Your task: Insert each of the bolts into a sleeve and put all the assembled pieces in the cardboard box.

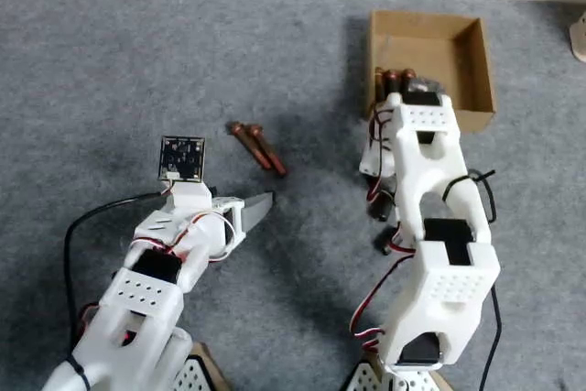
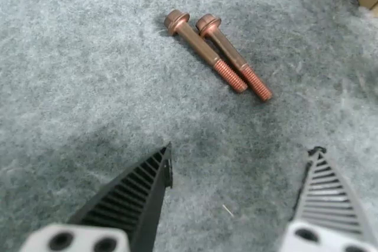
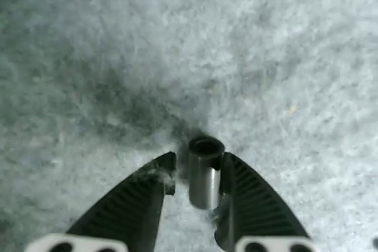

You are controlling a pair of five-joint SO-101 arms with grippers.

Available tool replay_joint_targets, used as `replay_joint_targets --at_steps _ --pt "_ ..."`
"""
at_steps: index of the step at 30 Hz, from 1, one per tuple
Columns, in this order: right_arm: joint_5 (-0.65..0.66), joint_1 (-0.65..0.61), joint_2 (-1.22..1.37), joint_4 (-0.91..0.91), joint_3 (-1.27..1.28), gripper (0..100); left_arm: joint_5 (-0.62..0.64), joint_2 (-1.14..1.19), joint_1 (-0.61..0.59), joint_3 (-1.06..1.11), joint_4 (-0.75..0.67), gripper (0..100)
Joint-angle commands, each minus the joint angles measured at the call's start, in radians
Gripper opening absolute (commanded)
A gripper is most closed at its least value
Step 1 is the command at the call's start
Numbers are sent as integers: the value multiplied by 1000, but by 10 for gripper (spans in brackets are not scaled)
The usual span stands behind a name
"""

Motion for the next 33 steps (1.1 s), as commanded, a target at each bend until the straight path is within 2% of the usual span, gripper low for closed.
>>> replay_joint_targets --at_steps 1,13,21,24,26,29,33 --pt "2 12 -36 27 -48 116 -15 -4 -2 -5 -20 334" --pt "2 16 -30 18 8 116 -15 -4 -2 -4 -18 334" --pt "21 22 -30 -171 179 116 -15 -4 -2 -4 -17 334" --pt "86 22 -33 -171 191 93 -15 -4 -2 -4 -18 334" --pt "104 24 -35 -173 189 8 -15 -4 -2 -4 -20 334" --pt "110 30 -39 -151 189 4 -12 -4 -4 -4 -20 334" --pt "112 5 -71 -24 134 5 -17 -12 -7 -8 -20 336"
